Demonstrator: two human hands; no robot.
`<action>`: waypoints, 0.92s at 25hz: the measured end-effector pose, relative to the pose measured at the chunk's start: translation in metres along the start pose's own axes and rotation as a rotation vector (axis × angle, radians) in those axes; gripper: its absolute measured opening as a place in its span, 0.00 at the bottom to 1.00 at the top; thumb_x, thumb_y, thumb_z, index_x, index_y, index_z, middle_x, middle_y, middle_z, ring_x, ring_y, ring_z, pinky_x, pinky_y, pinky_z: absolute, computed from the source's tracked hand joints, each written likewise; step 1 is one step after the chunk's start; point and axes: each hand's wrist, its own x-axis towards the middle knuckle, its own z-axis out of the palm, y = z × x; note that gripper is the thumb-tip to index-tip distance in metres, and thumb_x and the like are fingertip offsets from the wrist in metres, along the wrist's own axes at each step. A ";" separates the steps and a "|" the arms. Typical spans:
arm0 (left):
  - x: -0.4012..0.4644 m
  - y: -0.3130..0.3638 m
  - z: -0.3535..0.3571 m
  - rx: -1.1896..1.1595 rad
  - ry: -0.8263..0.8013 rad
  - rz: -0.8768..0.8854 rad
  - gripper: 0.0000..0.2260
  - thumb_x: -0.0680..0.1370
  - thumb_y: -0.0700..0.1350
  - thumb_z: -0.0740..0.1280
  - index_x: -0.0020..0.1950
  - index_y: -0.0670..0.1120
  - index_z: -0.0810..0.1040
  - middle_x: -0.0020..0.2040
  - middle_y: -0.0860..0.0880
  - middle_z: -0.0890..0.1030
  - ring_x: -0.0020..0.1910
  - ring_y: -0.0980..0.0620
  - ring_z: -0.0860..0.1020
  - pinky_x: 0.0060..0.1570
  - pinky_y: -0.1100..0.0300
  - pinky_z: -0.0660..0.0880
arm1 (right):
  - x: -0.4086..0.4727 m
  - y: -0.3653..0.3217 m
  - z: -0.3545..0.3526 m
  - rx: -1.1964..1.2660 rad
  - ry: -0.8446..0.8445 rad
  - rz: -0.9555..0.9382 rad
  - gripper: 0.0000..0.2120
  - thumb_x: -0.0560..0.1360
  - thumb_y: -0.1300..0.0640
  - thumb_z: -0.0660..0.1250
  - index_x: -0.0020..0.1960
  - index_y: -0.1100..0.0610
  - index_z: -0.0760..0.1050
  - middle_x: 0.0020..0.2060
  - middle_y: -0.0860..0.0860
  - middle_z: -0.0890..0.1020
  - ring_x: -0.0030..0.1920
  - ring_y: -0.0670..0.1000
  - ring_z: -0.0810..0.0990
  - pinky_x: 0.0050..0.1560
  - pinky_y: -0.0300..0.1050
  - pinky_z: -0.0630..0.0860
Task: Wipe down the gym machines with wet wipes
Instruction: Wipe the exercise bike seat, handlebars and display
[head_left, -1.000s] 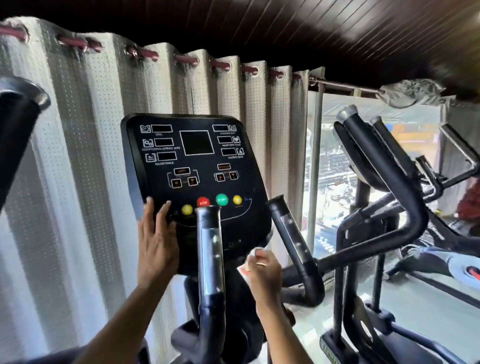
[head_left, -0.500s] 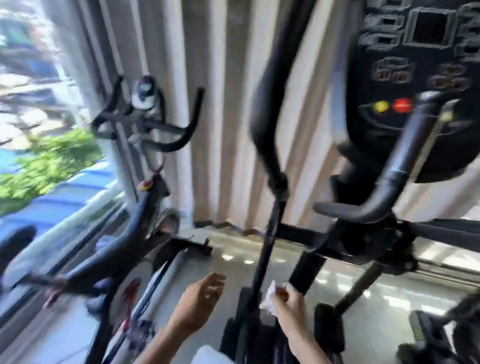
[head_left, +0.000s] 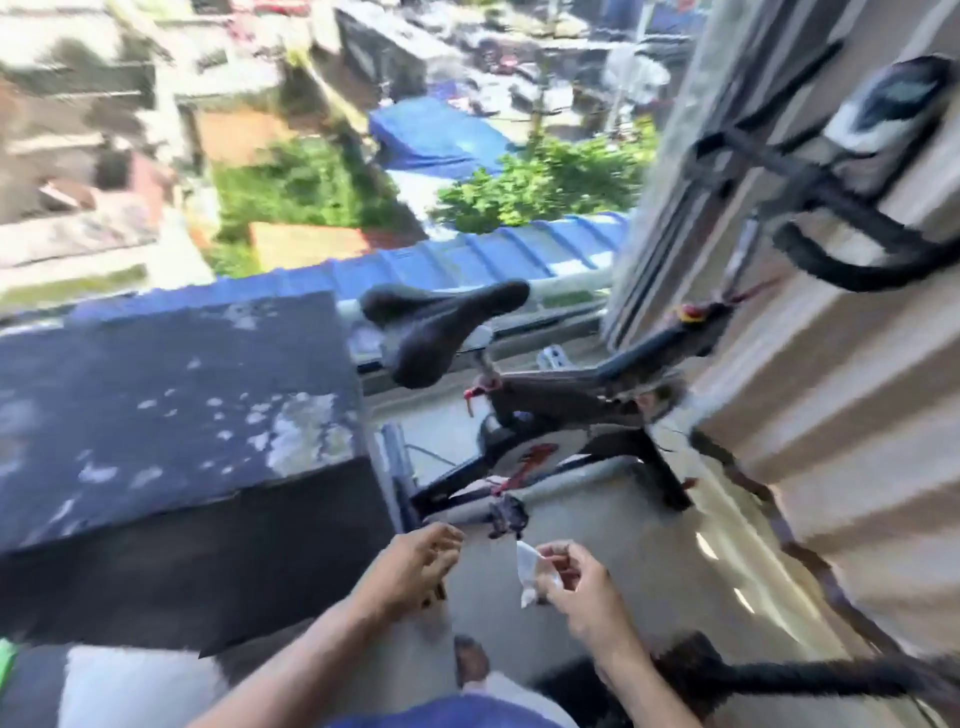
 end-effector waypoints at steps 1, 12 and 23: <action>-0.008 -0.015 -0.011 -0.018 0.046 -0.065 0.09 0.81 0.43 0.69 0.55 0.58 0.80 0.50 0.60 0.86 0.45 0.67 0.81 0.51 0.69 0.75 | 0.014 -0.005 0.014 -0.067 -0.080 -0.026 0.07 0.72 0.59 0.78 0.48 0.53 0.82 0.38 0.51 0.86 0.39 0.50 0.85 0.40 0.44 0.82; -0.153 -0.144 -0.046 -0.348 0.607 -0.590 0.08 0.81 0.45 0.71 0.58 0.55 0.82 0.53 0.57 0.85 0.54 0.55 0.82 0.56 0.65 0.75 | 0.041 -0.074 0.207 -0.499 -0.908 -0.365 0.05 0.79 0.55 0.68 0.46 0.55 0.79 0.37 0.54 0.83 0.33 0.50 0.82 0.33 0.55 0.82; -0.389 -0.301 -0.109 -0.627 1.124 -0.768 0.07 0.82 0.45 0.69 0.58 0.56 0.79 0.55 0.57 0.84 0.50 0.62 0.81 0.53 0.68 0.76 | -0.110 -0.175 0.489 -0.720 -1.320 -0.683 0.11 0.75 0.64 0.68 0.43 0.49 0.83 0.40 0.49 0.82 0.36 0.46 0.84 0.32 0.48 0.82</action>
